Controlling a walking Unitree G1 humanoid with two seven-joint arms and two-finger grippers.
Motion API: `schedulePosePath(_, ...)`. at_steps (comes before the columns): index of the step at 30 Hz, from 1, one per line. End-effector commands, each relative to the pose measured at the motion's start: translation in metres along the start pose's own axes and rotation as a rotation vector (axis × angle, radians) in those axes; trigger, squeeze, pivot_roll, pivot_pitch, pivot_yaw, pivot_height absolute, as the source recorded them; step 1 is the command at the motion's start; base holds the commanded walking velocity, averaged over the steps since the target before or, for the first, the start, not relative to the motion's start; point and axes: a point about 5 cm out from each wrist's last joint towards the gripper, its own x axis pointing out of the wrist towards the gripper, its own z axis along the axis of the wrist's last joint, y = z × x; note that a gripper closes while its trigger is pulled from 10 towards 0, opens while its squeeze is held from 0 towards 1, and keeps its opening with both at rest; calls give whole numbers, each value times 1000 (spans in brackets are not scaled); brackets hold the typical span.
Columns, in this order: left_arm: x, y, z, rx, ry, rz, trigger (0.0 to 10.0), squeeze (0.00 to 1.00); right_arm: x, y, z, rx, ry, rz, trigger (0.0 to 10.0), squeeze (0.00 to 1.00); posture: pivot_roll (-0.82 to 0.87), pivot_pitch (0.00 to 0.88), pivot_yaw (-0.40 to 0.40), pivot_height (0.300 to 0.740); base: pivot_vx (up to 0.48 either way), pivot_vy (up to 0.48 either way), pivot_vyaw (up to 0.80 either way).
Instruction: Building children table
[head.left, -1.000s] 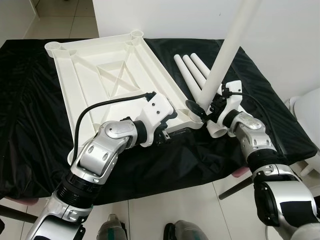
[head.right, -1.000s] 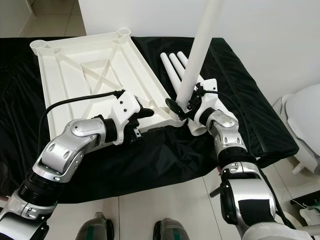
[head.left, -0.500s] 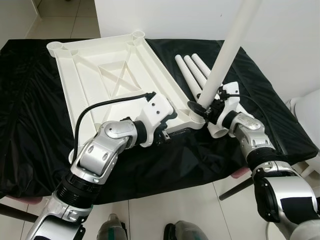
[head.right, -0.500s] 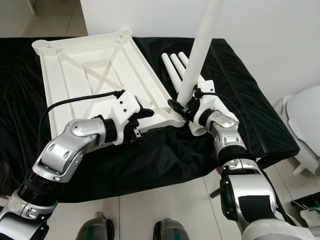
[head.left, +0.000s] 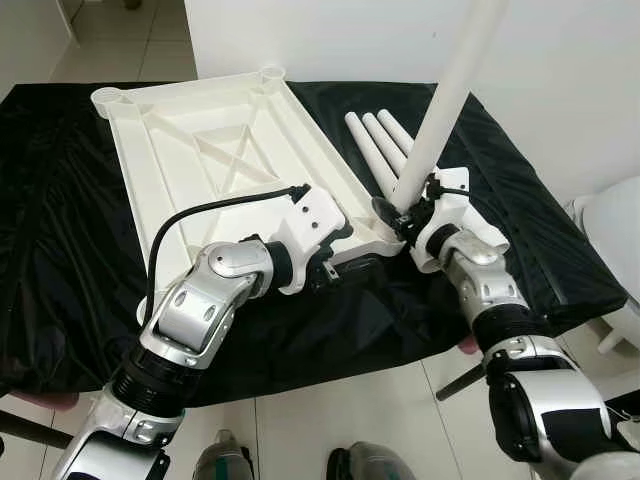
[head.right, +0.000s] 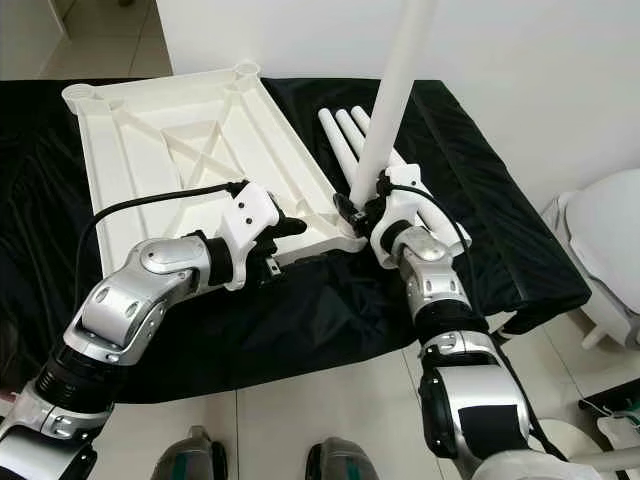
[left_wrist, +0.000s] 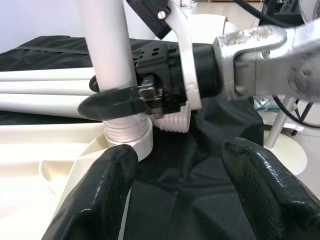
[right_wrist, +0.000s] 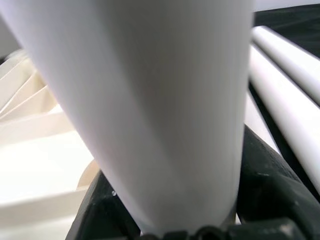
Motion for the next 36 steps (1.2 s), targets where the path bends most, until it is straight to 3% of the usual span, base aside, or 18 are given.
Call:
schedulePosePath(1, -1, 1, 1, 0, 0, 28, 10000, 0, 0, 1, -1, 63, -3, -68, 10000, 0, -36, 0, -35, 740, 0, 0, 0)
schedulePosePath(4, 1, 1, 1, 2, 0, 24, 10000, 0, 1, 6, -2, 135, -18, -179, 10000, 0, -38, 0, -35, 740, 0, 0, 0)
schedulePosePath(5, 1, 1, 1, 2, 0, 24, 10000, 0, 1, 6, -2, 135, -18, -179, 10000, 0, -38, 0, -35, 740, 0, 0, 0)
schedulePosePath(6, 2, 1, 2, 2, -2, 21, 10000, 0, 1, 7, -3, 133, -22, -266, 10000, 0, -45, 0, -33, 740, 0, 0, 0)
schedulePosePath(7, 2, 1, 2, 2, -2, 21, 10000, 0, 1, 7, -3, 133, -22, -266, 10000, 0, -45, 0, -33, 740, 0, 0, 0)
schedulePosePath(11, 4, -1, 2, 4, -5, 13, 10000, 0, 1, 19, 6, 150, -56, -463, 10000, 0, -40, 0, -41, 740, 0, 0, 0)
schedulePosePath(19, 5, -3, 1, 1, -8, 11, 10000, 0, 1, 33, 10, 155, -55, -413, 10000, 0, -44, 0, -46, 740, 0, 0, 0)
schedulePosePath(20, 5, -3, 1, 1, -9, 10, 10000, 0, 1, 33, 10, 152, -54, -405, 10000, 576, -43, 0, -48, 740, 0, 0, 0)
schedulePosePath(23, 5, -3, 1, 1, -9, 10, 10000, 0, 1, 33, 10, 151, -55, -400, 10000, 576, -43, 0, -49, 740, 0, 0, 0)
schedulePosePath(24, 5, -3, 2, 1, -10, 10, 10000, 0, 0, 33, 10, 152, -60, -396, 10000, 1000, -43, 0, -49, 740, 0, 0, 0)
schedulePosePath(32, 5, -4, 0, 0, -7, 10, 10000, 0, -5, 32, 15, 183, -84, -239, 10000, 1000, -41, 0, -56, 740, 0, 0, 0)
schedulePosePath(33, 5, -4, 1, 1, -7, 12, 10000, 0, -6, 31, 14, 182, -70, -176, 10000, 1000, -41, 0, -57, 740, 0, 0, 0)
schedulePosePath(35, 5, -4, 1, 1, -7, 12, 10000, 0, -6, 31, 14, 182, -70, -176, 10000, 1000, -41, 0, -57, 740, 0, 0, 0)
schedulePosePath(36, 5, -4, 1, 1, -8, 13, 10000, 0, -8, 28, 12, 161, -55, -101, 10000, 0, -41, 0, -58, 740, 0, 0, 0)
